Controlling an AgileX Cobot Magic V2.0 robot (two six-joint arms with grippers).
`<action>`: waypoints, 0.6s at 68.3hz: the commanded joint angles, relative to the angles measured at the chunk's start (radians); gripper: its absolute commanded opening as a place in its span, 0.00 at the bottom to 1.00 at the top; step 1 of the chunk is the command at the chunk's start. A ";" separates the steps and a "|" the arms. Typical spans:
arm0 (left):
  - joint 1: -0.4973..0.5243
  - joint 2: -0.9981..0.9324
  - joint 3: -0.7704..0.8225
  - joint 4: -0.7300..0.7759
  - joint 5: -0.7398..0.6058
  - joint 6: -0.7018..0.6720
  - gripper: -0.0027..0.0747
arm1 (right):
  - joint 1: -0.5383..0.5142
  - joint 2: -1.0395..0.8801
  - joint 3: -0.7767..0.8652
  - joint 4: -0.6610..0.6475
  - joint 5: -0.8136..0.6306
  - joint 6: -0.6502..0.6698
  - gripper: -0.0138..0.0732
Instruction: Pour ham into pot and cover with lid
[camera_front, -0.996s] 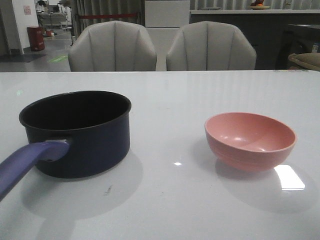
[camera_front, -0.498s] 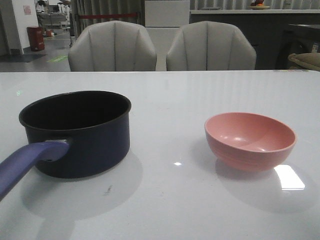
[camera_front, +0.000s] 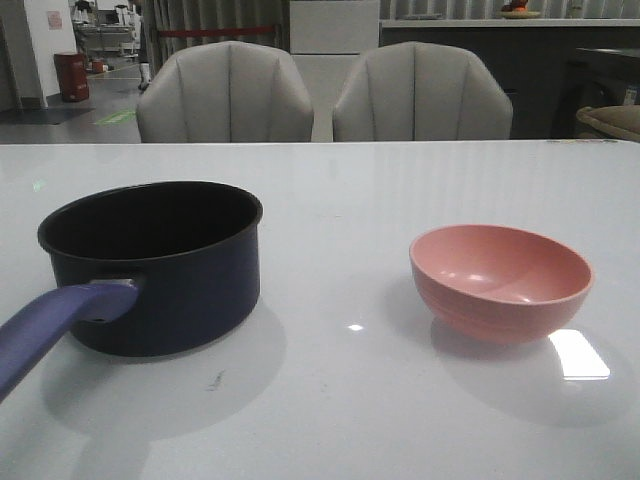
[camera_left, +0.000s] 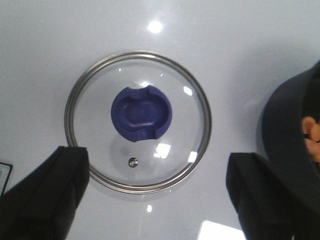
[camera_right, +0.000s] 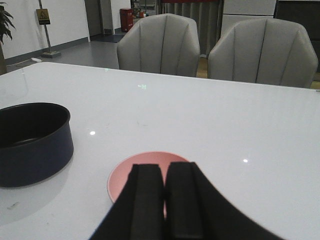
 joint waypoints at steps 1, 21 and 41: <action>0.026 0.065 -0.058 -0.018 -0.021 0.001 0.82 | 0.000 0.010 -0.028 0.000 -0.094 -0.012 0.35; 0.036 0.332 -0.209 -0.015 0.092 0.024 0.82 | 0.000 0.010 -0.028 0.000 -0.092 -0.012 0.35; 0.036 0.483 -0.289 0.011 0.110 0.024 0.82 | 0.000 0.010 -0.028 0.000 -0.090 -0.012 0.35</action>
